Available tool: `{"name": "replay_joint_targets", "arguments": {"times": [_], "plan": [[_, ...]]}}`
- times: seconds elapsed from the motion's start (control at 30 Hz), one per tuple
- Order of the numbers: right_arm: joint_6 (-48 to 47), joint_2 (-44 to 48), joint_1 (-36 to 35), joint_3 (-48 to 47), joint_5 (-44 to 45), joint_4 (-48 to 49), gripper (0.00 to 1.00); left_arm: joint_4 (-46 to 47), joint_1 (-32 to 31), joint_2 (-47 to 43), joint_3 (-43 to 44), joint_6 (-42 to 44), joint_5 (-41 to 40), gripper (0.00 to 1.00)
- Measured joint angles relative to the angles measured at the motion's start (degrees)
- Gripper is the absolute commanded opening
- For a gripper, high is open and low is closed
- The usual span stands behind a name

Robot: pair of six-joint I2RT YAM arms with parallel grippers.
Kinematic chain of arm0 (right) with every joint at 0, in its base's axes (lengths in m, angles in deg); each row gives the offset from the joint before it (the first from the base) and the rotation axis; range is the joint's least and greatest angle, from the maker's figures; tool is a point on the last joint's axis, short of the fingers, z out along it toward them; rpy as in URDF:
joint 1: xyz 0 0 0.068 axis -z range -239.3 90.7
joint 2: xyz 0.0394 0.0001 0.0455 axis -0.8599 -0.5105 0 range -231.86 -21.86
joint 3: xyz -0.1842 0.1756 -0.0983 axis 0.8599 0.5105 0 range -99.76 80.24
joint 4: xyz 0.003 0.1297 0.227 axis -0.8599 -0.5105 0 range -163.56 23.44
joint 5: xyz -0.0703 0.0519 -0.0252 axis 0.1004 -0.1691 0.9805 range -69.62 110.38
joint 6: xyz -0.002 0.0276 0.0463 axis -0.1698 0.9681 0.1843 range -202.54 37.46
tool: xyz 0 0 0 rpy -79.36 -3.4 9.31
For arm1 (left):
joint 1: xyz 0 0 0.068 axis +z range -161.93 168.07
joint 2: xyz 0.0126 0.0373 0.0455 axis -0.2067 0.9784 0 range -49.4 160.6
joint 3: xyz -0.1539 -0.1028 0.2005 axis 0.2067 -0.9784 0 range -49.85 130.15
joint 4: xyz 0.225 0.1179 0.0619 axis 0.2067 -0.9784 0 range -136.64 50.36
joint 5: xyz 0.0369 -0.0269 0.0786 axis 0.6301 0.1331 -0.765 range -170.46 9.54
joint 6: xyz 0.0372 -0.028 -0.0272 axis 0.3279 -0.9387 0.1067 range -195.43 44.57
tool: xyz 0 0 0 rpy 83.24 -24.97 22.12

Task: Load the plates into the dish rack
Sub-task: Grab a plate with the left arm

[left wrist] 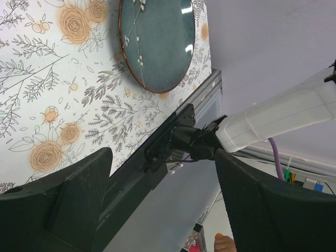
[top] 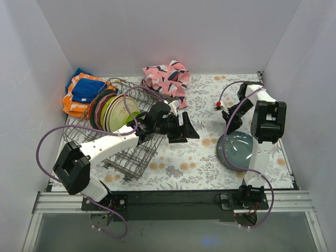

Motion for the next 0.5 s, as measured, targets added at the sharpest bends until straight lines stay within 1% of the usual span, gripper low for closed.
{"name": "replay_joint_targets", "arguments": {"times": [0.17, 0.3, 0.5], "plan": [[3.26, -1.18, -2.03, -2.03, -3.34, 0.7, 0.01, 0.0, 0.0, -0.22, -0.24, 0.0, -0.11, 0.77], [6.47, -1.99, -2.16, -2.95, -6.21, 1.42, 0.01, -0.04, -0.02, -0.24, -0.28, 0.0, -0.13, 0.77], [10.97, -2.27, -2.38, -4.28, -8.26, 6.62, 0.01, 0.04, -0.17, -0.24, -0.28, -0.11, -0.13, 0.77]]}}
